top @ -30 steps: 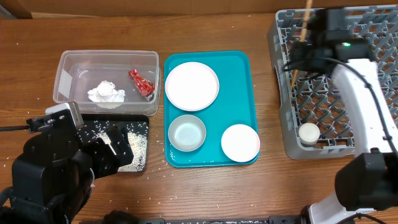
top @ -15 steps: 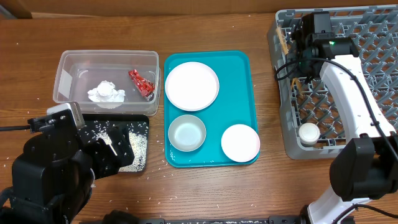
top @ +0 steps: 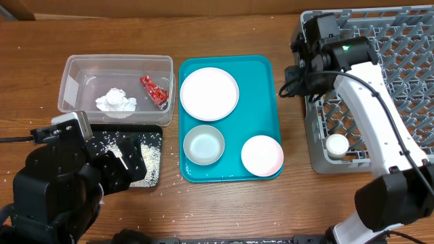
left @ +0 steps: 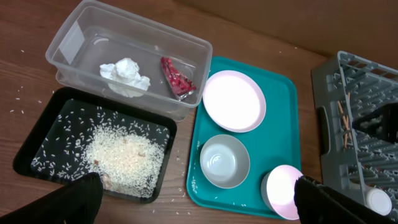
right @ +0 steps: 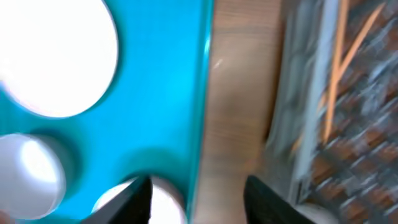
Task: Sort waste into correct bins and load items into the dishwasher
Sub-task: 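Place the second chopstick into the dish rack with the right gripper, then move the right gripper to the pink bowl and grasp its rim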
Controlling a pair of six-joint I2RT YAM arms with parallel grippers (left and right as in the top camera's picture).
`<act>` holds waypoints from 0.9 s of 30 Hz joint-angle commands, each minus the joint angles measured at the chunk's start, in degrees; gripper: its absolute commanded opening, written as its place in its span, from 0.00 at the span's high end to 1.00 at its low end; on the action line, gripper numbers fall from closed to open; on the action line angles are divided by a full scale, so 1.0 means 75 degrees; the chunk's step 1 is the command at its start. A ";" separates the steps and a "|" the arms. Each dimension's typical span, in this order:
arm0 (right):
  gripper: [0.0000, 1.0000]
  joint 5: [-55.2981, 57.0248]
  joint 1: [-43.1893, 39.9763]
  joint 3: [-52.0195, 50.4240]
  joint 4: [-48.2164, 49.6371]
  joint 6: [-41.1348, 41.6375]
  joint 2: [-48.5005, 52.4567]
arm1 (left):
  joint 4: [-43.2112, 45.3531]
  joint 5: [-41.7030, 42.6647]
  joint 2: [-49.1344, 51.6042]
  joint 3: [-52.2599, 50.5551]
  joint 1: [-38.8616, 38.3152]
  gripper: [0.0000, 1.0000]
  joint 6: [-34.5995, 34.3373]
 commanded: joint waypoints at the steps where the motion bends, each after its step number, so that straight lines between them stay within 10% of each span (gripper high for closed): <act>1: 0.53 -0.0836 0.0163 -0.0289 -0.0329 0.0793 -0.0143 | 0.0003 0.0023 0.0006 0.0087 0.0047 0.00 0.0050; 15: 0.50 -0.0627 0.0446 -0.4115 0.1428 0.1451 -0.0143 | 0.0003 0.0000 0.0006 0.0087 0.0047 0.00 0.0050; 27: 0.96 -0.0356 0.0682 -0.4252 0.1684 0.1649 -0.0213 | 0.0003 0.0012 0.0149 0.0079 0.0047 0.00 0.0047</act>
